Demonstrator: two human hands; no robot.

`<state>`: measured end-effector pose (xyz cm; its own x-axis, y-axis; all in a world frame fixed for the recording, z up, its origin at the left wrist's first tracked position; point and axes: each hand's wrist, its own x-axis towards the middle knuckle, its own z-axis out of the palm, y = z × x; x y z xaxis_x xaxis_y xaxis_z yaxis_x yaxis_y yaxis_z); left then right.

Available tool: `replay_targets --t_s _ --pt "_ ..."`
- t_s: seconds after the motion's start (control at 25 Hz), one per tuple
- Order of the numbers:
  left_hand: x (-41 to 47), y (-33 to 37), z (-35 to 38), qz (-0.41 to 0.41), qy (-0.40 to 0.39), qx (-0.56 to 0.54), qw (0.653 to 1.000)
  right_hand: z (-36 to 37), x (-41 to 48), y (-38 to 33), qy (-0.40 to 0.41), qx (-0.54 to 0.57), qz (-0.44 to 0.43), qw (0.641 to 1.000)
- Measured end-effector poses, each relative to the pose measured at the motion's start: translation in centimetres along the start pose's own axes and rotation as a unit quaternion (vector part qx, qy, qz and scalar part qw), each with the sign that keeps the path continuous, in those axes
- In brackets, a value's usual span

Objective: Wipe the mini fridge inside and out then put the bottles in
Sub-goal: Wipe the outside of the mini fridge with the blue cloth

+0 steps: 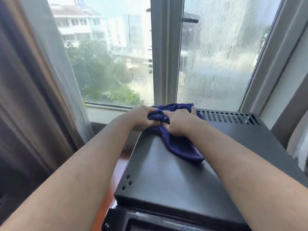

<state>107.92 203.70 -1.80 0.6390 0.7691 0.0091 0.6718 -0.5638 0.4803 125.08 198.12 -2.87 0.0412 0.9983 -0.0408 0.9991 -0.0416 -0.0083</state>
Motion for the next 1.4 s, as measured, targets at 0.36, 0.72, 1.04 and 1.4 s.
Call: replay_targets --t_s 0.36,0.72,1.04,1.4 --pt "6.9 -2.0 -0.2 -0.001 0.015 -0.021 1.0 0.7 5.9 3.1 0.047 0.06 0.036 0.996" --pt "3.0 -3.9 0.2 0.092 0.002 -0.066 0.994 1.1 0.3 -0.2 0.066 0.119 0.105 0.985" --pt "-5.4 -3.8 0.7 0.157 -0.051 -0.086 0.982 1.1 -10.1 -6.6 0.071 0.112 0.162 0.978" --pt "-17.4 -3.3 0.9 0.192 -0.04 -0.073 0.978 2.1 -20.9 -14.5 0.109 0.153 0.194 0.963"
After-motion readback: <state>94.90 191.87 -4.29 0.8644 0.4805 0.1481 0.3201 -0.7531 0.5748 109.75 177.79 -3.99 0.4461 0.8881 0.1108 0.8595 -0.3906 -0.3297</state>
